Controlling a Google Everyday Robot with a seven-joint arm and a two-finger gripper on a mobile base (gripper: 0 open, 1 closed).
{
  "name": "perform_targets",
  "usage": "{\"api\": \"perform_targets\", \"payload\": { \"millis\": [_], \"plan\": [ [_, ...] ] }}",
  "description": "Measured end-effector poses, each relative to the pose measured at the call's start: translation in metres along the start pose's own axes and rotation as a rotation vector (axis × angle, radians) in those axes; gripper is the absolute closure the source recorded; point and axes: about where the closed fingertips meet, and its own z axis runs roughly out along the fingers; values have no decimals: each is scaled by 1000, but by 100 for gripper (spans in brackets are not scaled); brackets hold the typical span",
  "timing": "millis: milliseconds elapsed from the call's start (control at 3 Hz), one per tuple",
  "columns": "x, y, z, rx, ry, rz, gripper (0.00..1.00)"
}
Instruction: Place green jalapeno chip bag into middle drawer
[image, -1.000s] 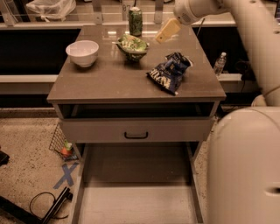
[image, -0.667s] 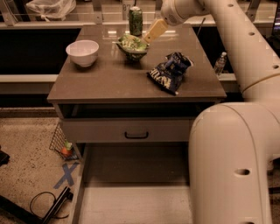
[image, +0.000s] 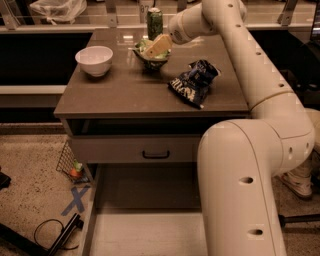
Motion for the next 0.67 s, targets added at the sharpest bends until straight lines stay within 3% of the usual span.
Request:
{"api": "perform_targets", "payload": {
  "millis": [333, 667],
  "plan": [
    [0, 1, 1, -2, -1, 5, 0],
    [15, 23, 28, -86, 19, 39, 0]
  ]
}}
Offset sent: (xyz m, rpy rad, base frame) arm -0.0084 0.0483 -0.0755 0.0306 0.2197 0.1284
